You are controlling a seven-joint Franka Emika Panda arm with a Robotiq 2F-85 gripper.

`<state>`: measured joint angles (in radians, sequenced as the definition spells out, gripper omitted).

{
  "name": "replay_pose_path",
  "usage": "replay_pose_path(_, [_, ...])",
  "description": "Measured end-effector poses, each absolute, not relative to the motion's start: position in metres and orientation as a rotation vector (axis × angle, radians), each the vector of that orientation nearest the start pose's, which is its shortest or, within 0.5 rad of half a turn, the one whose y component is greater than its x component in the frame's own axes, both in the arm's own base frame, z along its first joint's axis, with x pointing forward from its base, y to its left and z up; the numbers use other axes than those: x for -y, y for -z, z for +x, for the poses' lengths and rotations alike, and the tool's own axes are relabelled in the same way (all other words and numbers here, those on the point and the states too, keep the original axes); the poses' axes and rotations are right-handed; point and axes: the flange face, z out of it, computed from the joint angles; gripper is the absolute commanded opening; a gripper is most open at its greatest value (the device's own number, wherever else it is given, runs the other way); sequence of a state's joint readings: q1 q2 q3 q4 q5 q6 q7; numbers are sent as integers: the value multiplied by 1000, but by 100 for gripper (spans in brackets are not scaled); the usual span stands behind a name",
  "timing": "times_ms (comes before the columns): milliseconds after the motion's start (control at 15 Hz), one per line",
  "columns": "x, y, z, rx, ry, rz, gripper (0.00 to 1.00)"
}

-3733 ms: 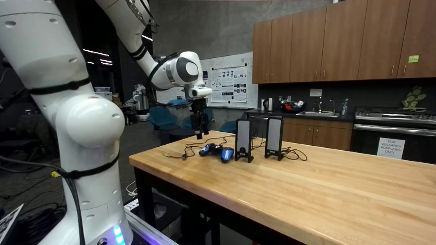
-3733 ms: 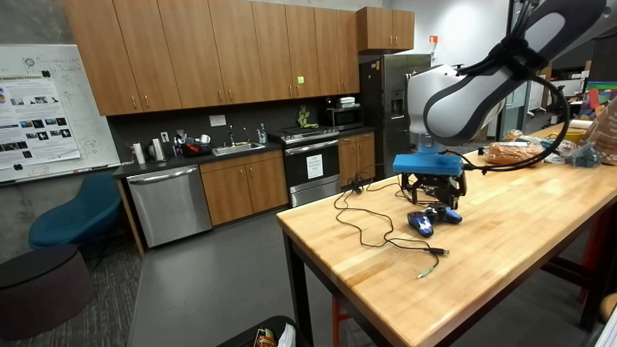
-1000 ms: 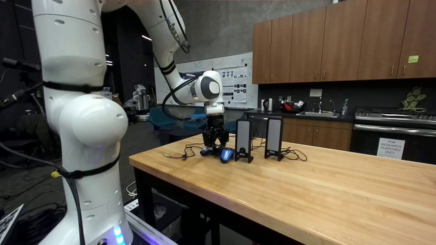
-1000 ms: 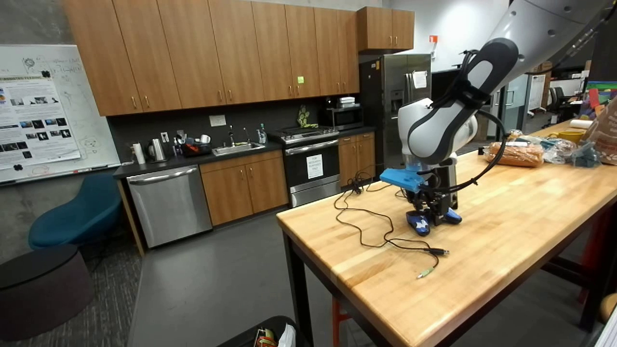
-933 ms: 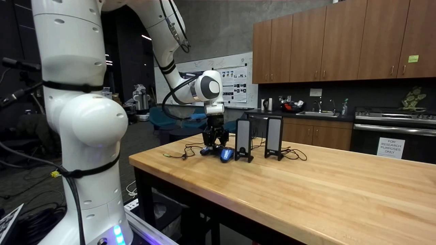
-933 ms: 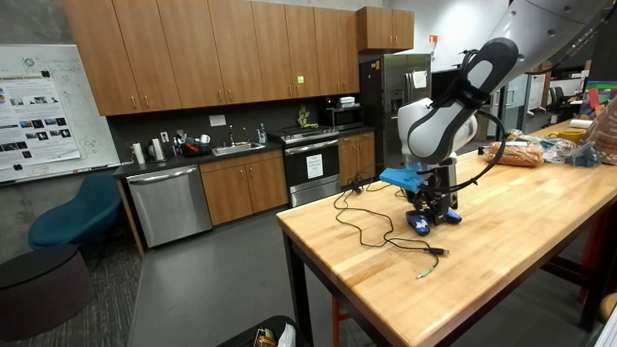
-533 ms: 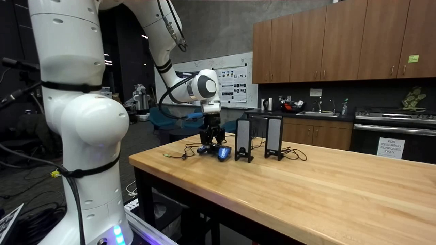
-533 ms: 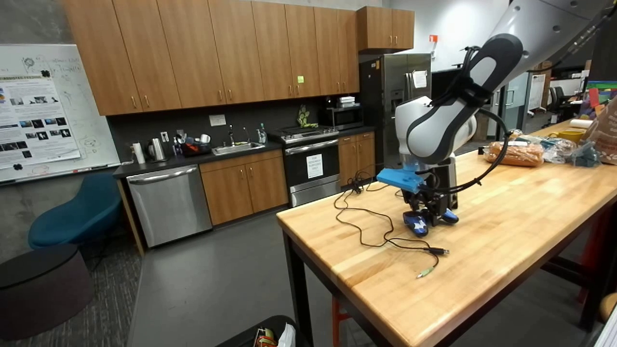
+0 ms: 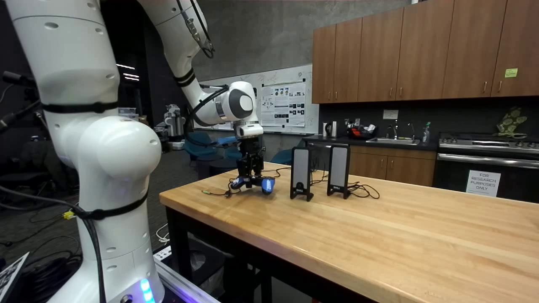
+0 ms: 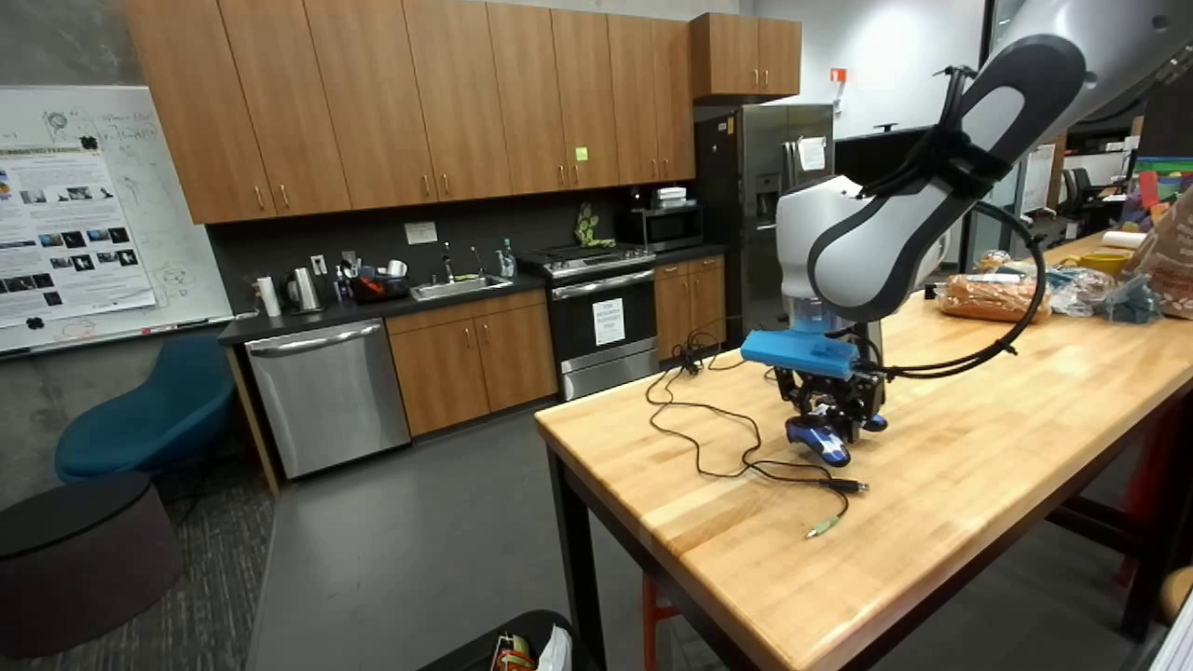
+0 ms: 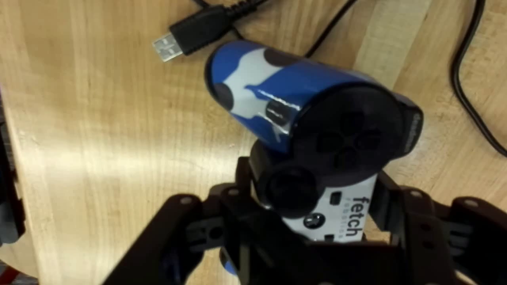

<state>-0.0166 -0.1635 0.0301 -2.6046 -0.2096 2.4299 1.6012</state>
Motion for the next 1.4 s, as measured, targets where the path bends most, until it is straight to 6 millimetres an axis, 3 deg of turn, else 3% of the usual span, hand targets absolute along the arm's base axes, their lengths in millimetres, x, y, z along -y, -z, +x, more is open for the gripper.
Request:
replay_pose_path(467, [-21,-326,405,-1614,189,-2811,41])
replay_pose_path(1000, [-85,-328,376,-935,208,-3125,41])
replay_pose_path(1400, [-127,-338,353,-408,235,-3196,41])
